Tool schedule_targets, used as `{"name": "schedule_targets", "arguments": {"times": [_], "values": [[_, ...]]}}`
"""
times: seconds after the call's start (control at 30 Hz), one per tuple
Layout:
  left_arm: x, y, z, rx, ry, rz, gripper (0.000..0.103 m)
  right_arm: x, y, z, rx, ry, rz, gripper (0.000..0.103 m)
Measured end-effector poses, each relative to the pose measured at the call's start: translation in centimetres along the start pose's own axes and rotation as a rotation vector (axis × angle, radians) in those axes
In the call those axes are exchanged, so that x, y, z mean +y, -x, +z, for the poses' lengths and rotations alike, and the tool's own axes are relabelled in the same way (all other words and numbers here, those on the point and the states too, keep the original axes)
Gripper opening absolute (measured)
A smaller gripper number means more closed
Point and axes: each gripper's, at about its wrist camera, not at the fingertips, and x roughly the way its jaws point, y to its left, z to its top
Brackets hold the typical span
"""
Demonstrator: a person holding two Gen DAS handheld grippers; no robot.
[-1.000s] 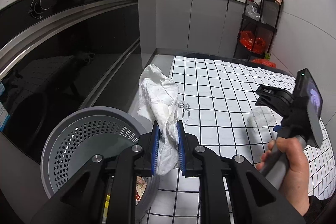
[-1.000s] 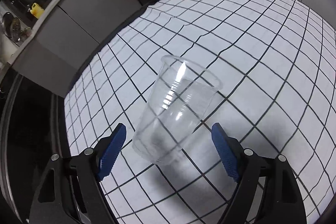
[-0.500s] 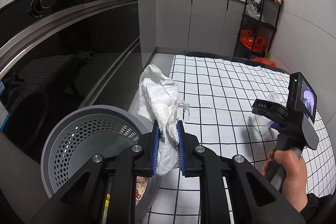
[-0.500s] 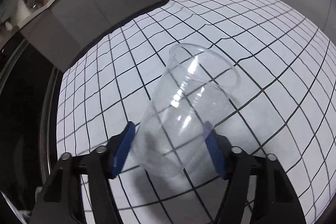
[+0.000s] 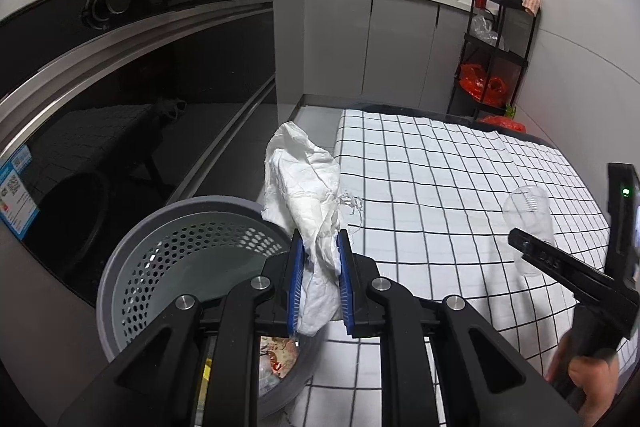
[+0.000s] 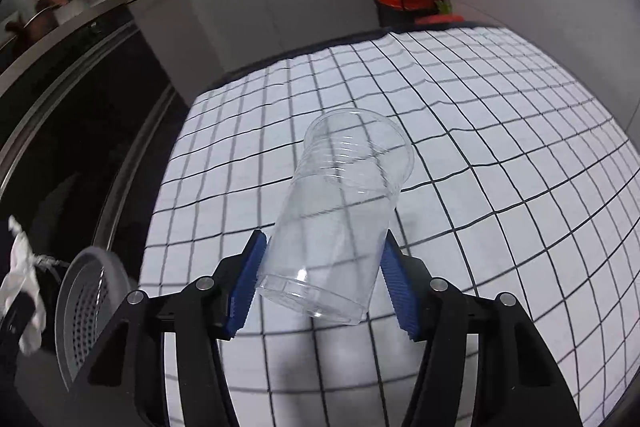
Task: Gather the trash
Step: 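Carry the tissue and cup over the basket and open both grippers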
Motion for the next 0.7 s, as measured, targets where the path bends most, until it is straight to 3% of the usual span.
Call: {"name": "schedule_targets", "arguments": {"times": [0.3, 0.53, 0.7], "values": [[5.8, 1.5, -1.6, 0.056, 0.046, 0.055, 0.016, 6.0, 4.7, -3.0, -0.032, 0.193, 0.095, 0.056], [9.8, 3.0, -2.7, 0.049, 0.051, 0.133, 0.016, 11.1, 5.6, -5.1, -0.012, 0.289, 0.185, 0.056], [11.0, 3.0, -3.3, 0.055, 0.076, 0.124, 0.016, 14.5, 5.8, -6.8, 0.004, 0.368, 0.274, 0.056]]}}
